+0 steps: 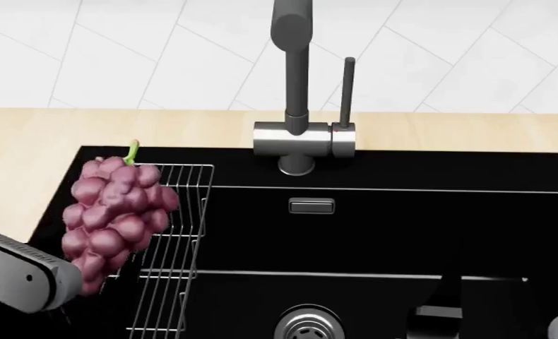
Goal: There is a mixed pile of frozen fruits and vegetables on the counter. Locate all the frozen vegetables and place the items in a bowl on the counter. Take all the frozen fruits and defrost them in a running sink.
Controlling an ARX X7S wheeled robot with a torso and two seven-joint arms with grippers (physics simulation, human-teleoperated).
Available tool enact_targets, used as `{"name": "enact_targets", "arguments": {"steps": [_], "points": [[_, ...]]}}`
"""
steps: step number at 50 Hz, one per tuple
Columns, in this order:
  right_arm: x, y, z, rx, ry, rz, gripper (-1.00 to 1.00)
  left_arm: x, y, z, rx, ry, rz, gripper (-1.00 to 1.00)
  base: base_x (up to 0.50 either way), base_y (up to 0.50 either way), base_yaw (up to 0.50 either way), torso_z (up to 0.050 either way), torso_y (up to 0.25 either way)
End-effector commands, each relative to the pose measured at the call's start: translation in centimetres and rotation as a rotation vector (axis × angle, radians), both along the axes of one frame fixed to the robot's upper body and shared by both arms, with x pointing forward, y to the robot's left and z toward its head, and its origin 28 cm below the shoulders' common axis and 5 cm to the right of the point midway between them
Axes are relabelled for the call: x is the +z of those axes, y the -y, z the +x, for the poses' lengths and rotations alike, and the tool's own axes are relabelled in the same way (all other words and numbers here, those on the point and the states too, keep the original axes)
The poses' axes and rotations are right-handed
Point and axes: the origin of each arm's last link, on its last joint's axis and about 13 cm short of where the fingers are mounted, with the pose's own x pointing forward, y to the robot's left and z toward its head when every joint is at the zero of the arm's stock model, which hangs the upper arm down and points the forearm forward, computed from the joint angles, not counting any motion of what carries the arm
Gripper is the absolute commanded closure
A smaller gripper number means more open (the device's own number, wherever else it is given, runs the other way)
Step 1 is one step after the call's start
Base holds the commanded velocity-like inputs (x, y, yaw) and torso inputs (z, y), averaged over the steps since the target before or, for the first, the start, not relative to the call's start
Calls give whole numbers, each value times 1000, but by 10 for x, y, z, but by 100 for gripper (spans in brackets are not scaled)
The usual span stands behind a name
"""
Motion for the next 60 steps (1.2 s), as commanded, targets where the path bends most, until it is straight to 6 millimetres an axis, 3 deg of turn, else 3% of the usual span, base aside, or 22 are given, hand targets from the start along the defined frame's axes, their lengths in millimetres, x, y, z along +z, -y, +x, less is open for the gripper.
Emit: {"name": "enact_targets", "arguments": {"steps": [1, 12, 28, 36, 47, 60], "points": [[1, 2, 5, 4, 18, 13, -100, 8, 27, 26, -103, 17, -34, 100, 0, 0, 0, 0, 0], [1, 5, 3, -28, 16, -3, -100, 13, 52, 61, -206, -12, 26, 100, 0, 0, 0, 0, 1], [6, 14, -1, -70, 26, 9, -100, 24, 93, 83, -374, -71, 119, 100, 0, 0, 0, 0, 1], [7, 17, -4, -79, 33, 17, -100, 25, 110, 104, -397, -125, 167, 100, 0, 0, 0, 0, 0], [16, 36, -17, -191, 58, -2, -100, -5, 134, 127, -434, -227, 285, 100, 0, 0, 0, 0, 1], [18, 41, -25, -223, 60, -12, -100, -35, 143, 148, -429, -316, 349, 100, 0, 0, 0, 0, 1]]}}
